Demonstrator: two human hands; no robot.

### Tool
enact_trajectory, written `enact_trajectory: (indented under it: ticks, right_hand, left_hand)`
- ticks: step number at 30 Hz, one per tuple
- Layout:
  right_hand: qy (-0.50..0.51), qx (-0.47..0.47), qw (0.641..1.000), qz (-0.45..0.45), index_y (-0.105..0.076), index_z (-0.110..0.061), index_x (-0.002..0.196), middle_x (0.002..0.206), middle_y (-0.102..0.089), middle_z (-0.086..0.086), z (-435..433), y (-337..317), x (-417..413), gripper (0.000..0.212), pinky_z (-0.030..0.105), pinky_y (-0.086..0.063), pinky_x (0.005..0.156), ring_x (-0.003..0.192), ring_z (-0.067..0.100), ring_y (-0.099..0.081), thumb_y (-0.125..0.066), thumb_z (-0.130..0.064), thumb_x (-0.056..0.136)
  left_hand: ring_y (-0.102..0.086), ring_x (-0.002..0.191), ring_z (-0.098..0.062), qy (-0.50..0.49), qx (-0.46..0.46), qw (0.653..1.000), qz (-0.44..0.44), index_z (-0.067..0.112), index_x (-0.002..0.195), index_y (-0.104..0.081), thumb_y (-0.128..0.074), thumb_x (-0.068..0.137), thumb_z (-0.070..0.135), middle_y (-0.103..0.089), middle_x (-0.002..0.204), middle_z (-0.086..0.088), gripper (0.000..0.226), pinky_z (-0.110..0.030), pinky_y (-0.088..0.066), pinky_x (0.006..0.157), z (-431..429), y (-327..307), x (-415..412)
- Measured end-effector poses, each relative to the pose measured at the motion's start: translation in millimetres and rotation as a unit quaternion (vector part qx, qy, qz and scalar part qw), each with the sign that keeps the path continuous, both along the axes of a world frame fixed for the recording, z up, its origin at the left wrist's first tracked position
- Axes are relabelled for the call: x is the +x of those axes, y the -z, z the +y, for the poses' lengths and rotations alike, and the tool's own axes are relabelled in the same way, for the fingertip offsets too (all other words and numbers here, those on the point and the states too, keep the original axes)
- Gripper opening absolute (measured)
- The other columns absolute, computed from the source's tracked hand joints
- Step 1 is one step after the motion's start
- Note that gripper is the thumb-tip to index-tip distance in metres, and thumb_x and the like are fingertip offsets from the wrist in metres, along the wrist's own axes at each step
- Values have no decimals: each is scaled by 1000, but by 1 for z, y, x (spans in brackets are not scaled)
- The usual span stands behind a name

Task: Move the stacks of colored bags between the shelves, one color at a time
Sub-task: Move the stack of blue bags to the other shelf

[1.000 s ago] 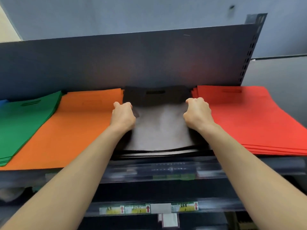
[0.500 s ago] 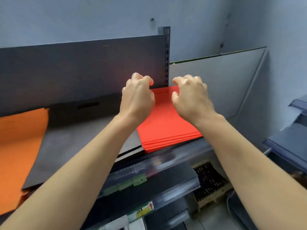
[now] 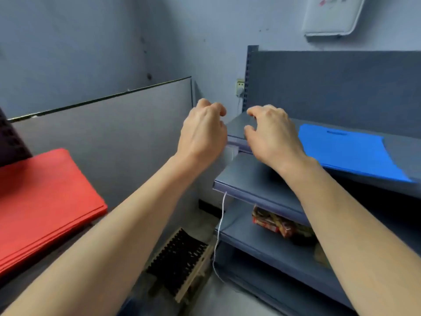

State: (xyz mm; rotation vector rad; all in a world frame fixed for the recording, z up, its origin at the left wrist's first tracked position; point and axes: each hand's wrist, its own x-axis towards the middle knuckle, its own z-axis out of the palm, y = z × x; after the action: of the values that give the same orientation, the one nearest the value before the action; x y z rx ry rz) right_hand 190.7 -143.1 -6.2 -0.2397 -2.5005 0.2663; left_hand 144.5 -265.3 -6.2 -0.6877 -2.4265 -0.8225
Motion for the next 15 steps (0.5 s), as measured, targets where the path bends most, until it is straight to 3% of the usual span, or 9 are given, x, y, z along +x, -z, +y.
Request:
enact_trajectory:
  ticks: [12,15]
  right_hand:
    - [241,-92,965,-55,-54,-4,121,125,-51,13,200,25,42,30,38,-41,87,113,32,-48,-46,-10,93]
    - [282,-111,950,-80,-51,-4,125,130,-47,14,231,36,43,33,39,-41,89,115,32,-47,-46,-14,94]
  left_hand:
    - [-53,107,-27,163,-65,982,-64,12,120,-57,-43,91,8,-51,124,-8,32,-32,-42,85,217,32,-26]
    - [-47,91,-27,175,-90,976,-95,12,104,-56,-42,89,5,-50,116,-8,21,-32,-39,78,249,46,-44]
